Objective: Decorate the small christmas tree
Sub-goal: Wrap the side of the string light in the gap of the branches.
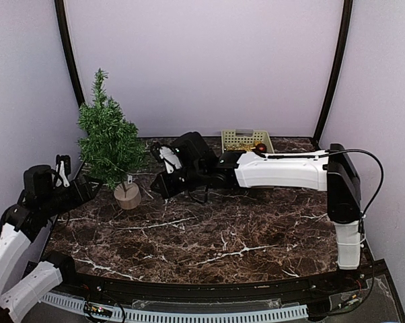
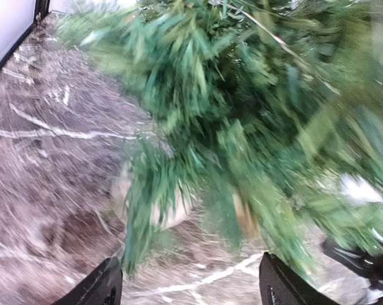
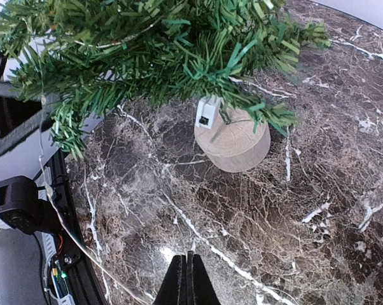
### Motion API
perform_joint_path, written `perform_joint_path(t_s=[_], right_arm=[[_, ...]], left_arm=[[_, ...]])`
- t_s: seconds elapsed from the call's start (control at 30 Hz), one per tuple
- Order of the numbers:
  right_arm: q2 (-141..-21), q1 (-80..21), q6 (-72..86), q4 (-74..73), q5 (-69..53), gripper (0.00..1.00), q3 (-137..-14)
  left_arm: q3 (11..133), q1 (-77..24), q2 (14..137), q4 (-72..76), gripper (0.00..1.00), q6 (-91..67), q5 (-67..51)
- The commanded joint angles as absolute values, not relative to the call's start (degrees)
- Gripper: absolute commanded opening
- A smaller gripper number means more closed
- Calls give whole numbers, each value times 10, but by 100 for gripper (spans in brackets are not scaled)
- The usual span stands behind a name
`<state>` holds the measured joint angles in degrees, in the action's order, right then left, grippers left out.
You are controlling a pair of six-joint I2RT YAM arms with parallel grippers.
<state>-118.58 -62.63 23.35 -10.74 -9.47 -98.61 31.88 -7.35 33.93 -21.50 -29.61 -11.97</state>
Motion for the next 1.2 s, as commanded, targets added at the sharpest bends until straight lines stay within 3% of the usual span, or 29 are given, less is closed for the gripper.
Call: perform_joint_path(t_s=[0.0, 0.23, 0.57, 0.93, 1.03, 1.17], right_arm=[[-1154, -628, 259, -67, -101, 0, -1001], [-1155, -627, 268, -75, -96, 0, -1023], [-1172, -626, 272, -97, -87, 0, -1065], [-1173, -625, 267, -110, -90, 0, -1072], [-1172, -626, 267, -108, -90, 0, -1070], [-1172, -625, 266, -109, -88, 0, -1068]], left_arm=[[236, -98, 206, -192, 76, -417, -184], [160, -214, 144, -101, 73, -436, -170], [188, -409, 344, 96, 75, -333, -122], [203, -463, 455, 195, 80, -323, -98], [224, -468, 483, 186, 68, -315, -93], [243, -478, 515, 193, 43, -312, -94]])
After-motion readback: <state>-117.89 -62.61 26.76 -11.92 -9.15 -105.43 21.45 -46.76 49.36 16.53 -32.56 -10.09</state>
